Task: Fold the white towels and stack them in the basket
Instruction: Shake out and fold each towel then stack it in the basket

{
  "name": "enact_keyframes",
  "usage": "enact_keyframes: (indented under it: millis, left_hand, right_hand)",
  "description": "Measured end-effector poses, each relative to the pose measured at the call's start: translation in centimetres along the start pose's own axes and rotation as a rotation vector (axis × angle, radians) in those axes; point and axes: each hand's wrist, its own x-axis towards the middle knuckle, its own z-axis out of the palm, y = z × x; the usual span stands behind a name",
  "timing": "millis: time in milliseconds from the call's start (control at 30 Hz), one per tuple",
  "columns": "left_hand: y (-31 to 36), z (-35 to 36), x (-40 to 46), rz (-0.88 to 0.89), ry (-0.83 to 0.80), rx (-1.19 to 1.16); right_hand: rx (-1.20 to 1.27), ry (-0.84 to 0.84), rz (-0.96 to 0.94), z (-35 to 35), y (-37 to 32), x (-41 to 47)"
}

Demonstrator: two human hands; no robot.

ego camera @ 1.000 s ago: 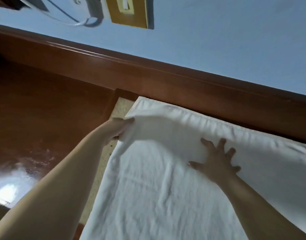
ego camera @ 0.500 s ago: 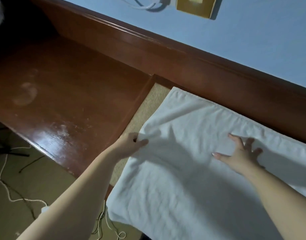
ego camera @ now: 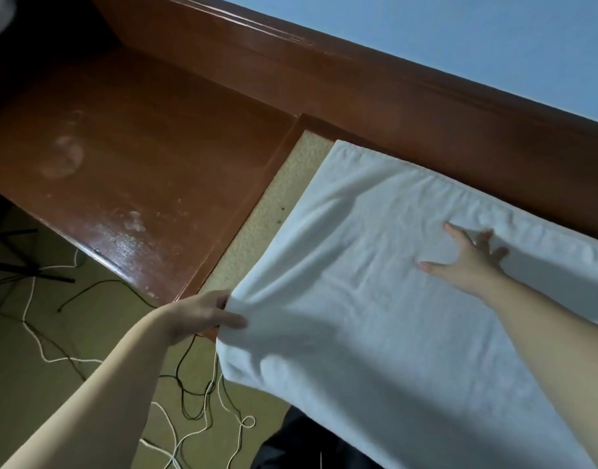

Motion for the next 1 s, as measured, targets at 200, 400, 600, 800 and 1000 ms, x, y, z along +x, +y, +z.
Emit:
enact_keyframes:
  millis: [200,400,600,800,1000]
  left_hand:
    - [-5.2,1.3,-2.3,-0.03,0.224,0.196]
    - [-11.0,0.7,-2.8,-0.047,0.297,0.134]
    - [-15.2,1.0,-2.1,-0.27,0.477,0.628]
    - [-7.5,6.8,-0.2,-0.047,1.055,0.441]
    - [3.7,20.5,8.2,0.405,0.817,0.676]
  right_hand:
    - [-0.013,-0.024,-0.028,-0.7,-0.2,-1.3]
    - [-0.088,0.021,-0.036,-0.4,-0.2,-1.0]
    - [-0.165,0.031,-0.023,-0.2,-0.1,-0.3]
    - [-0.015,0.198,-0.12,1.1,1.2,-0.8]
    - [0.324,0.542,-0.257,3.5,6.5,-4.7]
